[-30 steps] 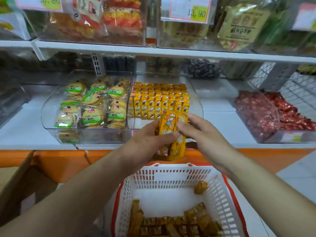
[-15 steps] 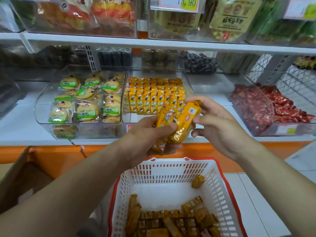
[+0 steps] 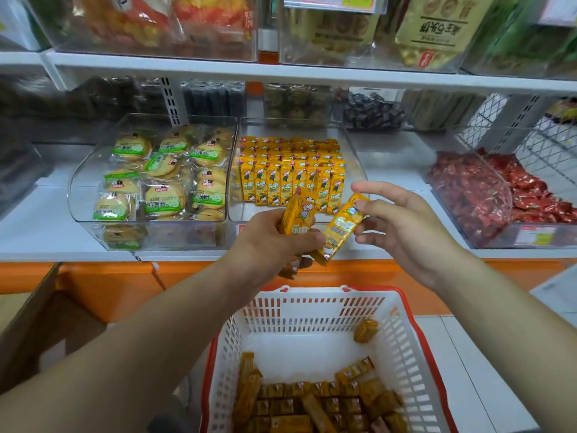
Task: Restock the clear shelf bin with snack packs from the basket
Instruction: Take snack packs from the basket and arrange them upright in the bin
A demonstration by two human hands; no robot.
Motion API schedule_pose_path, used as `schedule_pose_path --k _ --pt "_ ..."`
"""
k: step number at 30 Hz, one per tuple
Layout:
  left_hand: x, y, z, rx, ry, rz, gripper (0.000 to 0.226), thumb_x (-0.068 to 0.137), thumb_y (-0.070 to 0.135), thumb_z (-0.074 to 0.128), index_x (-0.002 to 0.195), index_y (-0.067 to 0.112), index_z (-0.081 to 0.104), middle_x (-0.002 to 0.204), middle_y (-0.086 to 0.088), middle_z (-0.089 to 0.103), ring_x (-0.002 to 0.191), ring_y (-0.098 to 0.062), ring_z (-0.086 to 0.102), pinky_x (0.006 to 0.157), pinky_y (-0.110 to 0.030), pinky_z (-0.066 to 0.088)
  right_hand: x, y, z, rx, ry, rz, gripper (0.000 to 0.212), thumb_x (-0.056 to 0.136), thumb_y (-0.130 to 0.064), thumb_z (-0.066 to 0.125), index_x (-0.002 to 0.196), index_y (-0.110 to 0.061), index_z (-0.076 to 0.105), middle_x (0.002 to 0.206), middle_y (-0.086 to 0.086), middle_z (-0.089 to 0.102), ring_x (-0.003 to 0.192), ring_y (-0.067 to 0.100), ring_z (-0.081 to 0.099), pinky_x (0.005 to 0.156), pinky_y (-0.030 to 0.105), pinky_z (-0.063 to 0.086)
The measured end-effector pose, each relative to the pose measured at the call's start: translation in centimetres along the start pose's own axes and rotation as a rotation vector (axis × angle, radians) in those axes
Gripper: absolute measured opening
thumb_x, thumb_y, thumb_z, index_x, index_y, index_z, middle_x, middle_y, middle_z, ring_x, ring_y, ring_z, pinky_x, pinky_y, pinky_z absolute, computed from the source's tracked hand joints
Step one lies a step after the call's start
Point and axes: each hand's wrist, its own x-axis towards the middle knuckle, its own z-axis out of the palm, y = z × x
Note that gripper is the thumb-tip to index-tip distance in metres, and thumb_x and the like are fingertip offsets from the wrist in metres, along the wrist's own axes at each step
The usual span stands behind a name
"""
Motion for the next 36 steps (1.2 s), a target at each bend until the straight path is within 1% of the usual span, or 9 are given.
schedule_pose_path --k 5,9,13,17,19,22,26,31,36 --pt "0.5 0.4 -0.5 0.005 0.013 -0.008 0.019 0.084 0.026 0.084 0.099 0.018 0.076 0.087 -0.003 0.081 0.077 -0.019 0.078 0.073 -0.036 0.064 0.3 -0.5 -0.3 -0.161 -0.023 -0.082 0.023 0.091 -0.013 0.07 0.113 -0.016 0.07 0.09 0.02 0.068 0.069 0.026 0.066 0.068 0.03 0.057" --pt "1.1 1.7 -2.6 0.195 0.053 0.0 0.027 0.09 0.035 0.076 0.102 0.011 0.07 0.082 -0.007 0.079 0.066 -0.014 0.073 0.052 -0.019 0.053 2.6 -1.6 -0.1 -0.461 0.064 -0.258 0.027 0.089 -0.012 0.073 0.105 -0.033 0.07 0.109 0.011 0.067 0.074 0.025 0.074 0.071 0.029 0.06" --pt "1.6 2.0 -4.5 0.152 0.132 0.004 0.039 0.094 0.028 0.072 0.123 0.006 0.06 0.093 -0.011 0.078 0.069 -0.014 0.073 0.053 -0.021 0.056 8.2 -1.2 1.7 -0.729 0.127 -0.336 0.029 0.082 -0.015 0.08 0.102 -0.027 0.062 0.107 0.001 0.066 0.075 0.021 0.07 0.075 0.036 0.057" --pt "1.8 1.8 -5.3 0.112 0.19 0.006 0.052 0.097 0.026 0.069 0.14 0.005 0.05 0.106 -0.011 0.074 0.072 -0.013 0.071 0.056 -0.024 0.058 14.0 0.6 2.8 -1.059 0.099 -0.354 0.03 0.084 -0.019 0.077 0.109 -0.025 0.061 0.11 0.001 0.066 0.085 0.022 0.061 0.075 0.029 0.045" --pt "2.0 1.9 -5.5 0.115 0.215 0.019 0.046 0.097 0.026 0.069 0.135 0.006 0.054 0.111 -0.016 0.072 0.074 -0.015 0.068 0.053 -0.022 0.056 16.3 1.4 2.9 -1.246 0.079 -0.36 0.031 0.086 -0.022 0.073 0.114 -0.025 0.062 0.108 0.004 0.068 0.099 0.03 0.062 0.079 0.034 0.045" --pt "2.1 2.0 -5.5 0.083 0.233 0.046 0.014 0.095 0.025 0.071 0.102 0.02 0.06 0.108 -0.019 0.073 0.066 -0.013 0.066 0.051 -0.022 0.052 18.5 2.2 2.7 -1.415 0.045 -0.337 0.035 0.087 -0.024 0.071 0.12 -0.025 0.059 0.118 0.006 0.068 0.112 0.032 0.059 0.088 0.039 0.047" --pt "2.7 1.7 -5.7 0.107 0.233 0.071 0.015 0.094 0.028 0.073 0.092 0.024 0.059 0.101 -0.017 0.075 0.069 -0.015 0.066 0.057 -0.028 0.056 19.9 3.1 2.4 -1.634 0.005 -0.313 0.038 0.084 -0.032 0.073 0.12 -0.029 0.062 0.129 0.003 0.061 0.119 0.029 0.055 0.096 0.042 0.048" --pt "3.4 1.4 -6.0 0.088 0.237 0.035 0.019 0.094 0.03 0.073 0.104 0.019 0.062 0.1 -0.013 0.075 0.066 -0.011 0.068 0.052 -0.02 0.055 18.9 3.3 3.0 -1.621 0.051 -0.328 0.048 0.086 -0.031 0.07 0.132 -0.025 0.057 0.132 0.007 0.05 0.122 0.032 0.051 0.1 0.04 0.041" --pt "3.3 1.4 -5.4 0.093 0.209 0.057 0.015 0.093 0.028 0.074 0.095 0.021 0.06 0.096 -0.013 0.075 0.055 -0.003 0.065 0.045 -0.018 0.049 12.6 1.2 4.2 -1.076 0.146 -0.494 0.026 0.086 -0.023 0.07 0.112 -0.026 0.064 0.11 0.001 0.06 0.097 0.02 0.061 0.083 0.03 0.05"
